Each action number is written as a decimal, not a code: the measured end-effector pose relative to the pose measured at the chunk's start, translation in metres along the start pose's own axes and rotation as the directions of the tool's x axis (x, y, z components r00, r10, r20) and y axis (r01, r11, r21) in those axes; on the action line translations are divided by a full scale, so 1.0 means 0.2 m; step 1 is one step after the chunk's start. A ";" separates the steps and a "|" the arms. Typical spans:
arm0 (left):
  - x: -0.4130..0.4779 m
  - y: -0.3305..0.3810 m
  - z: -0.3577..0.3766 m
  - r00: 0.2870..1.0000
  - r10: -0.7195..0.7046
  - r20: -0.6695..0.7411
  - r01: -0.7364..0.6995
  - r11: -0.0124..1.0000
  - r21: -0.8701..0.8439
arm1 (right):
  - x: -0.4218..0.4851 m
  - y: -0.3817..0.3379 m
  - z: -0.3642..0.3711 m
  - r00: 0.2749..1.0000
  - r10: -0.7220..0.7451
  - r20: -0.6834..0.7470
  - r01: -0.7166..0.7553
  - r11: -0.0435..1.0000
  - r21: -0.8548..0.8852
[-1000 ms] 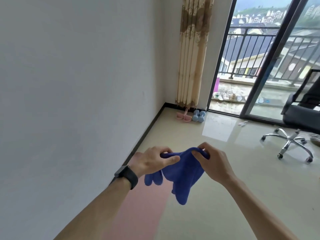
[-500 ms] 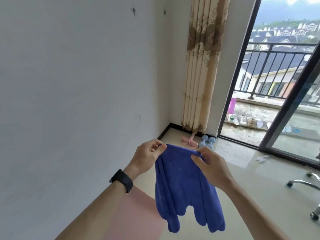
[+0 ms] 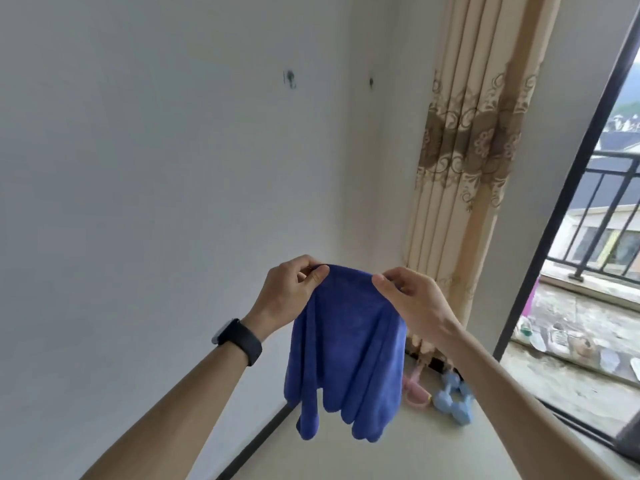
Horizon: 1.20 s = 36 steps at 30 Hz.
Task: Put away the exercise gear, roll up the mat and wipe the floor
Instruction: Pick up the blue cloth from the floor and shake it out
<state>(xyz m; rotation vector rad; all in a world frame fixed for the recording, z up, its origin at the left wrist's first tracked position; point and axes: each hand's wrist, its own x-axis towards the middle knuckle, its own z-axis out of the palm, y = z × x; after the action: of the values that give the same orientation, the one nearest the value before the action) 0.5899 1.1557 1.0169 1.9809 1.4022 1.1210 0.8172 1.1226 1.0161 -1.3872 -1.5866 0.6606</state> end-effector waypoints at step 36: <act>3.11 -0.16 -0.54 0.592 0.464 -0.659 0.443 0.496 0.747 | 3.79 -0.45 0.58 0.682 -0.725 -0.101 0.730 0.663 0.166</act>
<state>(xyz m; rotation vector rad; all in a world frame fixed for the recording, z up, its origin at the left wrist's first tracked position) 0.5743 1.7331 1.2719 2.0738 3.0185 1.6502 0.6984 1.8491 1.2496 -0.5040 -1.8167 0.2781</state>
